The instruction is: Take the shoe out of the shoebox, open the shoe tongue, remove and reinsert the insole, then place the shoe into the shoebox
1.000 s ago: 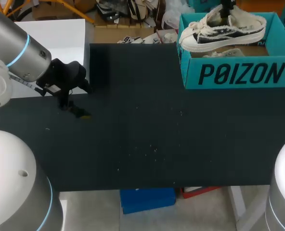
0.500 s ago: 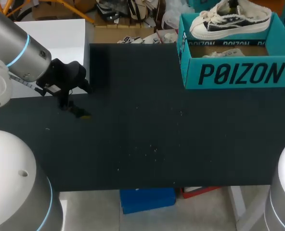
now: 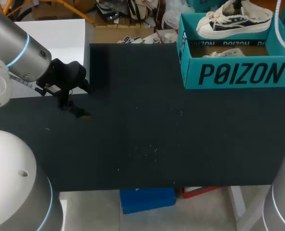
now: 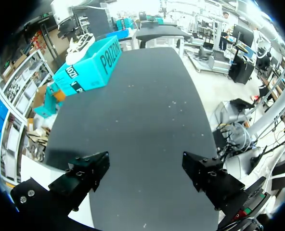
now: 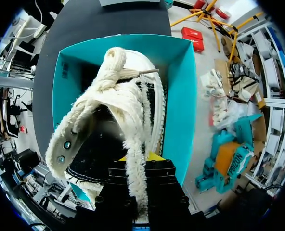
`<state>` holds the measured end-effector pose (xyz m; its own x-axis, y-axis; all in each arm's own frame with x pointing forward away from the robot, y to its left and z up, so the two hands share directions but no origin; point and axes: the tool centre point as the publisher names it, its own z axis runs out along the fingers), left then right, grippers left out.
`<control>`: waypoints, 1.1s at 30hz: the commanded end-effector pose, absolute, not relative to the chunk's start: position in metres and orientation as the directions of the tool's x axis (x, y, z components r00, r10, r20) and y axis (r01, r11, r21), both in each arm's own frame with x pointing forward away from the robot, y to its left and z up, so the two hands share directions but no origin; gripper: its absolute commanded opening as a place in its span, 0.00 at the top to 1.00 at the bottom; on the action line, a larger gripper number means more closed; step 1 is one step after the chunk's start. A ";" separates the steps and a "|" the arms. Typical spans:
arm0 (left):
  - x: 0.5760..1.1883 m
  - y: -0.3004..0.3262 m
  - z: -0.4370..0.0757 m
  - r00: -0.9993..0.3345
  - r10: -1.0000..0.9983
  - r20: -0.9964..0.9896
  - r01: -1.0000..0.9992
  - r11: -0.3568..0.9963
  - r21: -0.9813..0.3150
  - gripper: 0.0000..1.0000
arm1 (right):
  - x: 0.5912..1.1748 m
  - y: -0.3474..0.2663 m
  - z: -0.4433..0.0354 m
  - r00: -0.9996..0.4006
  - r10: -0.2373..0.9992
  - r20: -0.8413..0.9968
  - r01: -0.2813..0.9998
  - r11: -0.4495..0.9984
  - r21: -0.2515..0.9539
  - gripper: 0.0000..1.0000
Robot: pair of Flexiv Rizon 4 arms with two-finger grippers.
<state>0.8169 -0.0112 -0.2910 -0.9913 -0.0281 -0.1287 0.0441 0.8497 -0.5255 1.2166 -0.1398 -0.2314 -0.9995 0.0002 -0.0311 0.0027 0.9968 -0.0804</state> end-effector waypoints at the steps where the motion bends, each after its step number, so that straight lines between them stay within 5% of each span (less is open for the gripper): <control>1: 0.816 -0.011 -0.292 -0.991 -0.028 -0.133 0.046 0.848 -0.527 0.00 | 1.252 -0.143 -0.244 -0.998 -0.012 0.066 -0.016 0.998 -0.059 1.00; 33: 0.816 -0.011 -0.292 -0.991 -0.028 -0.133 0.046 0.848 -0.527 0.00 | 1.263 -0.144 -0.354 -0.986 -0.025 0.164 -0.022 0.999 0.024 1.00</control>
<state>0.8169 -0.0113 -0.2910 -0.9913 -0.0280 -0.1286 0.0442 0.8497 -0.5255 1.2357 -0.1466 -0.3368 -0.9997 -0.0241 -0.0031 -0.0241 0.9995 0.0185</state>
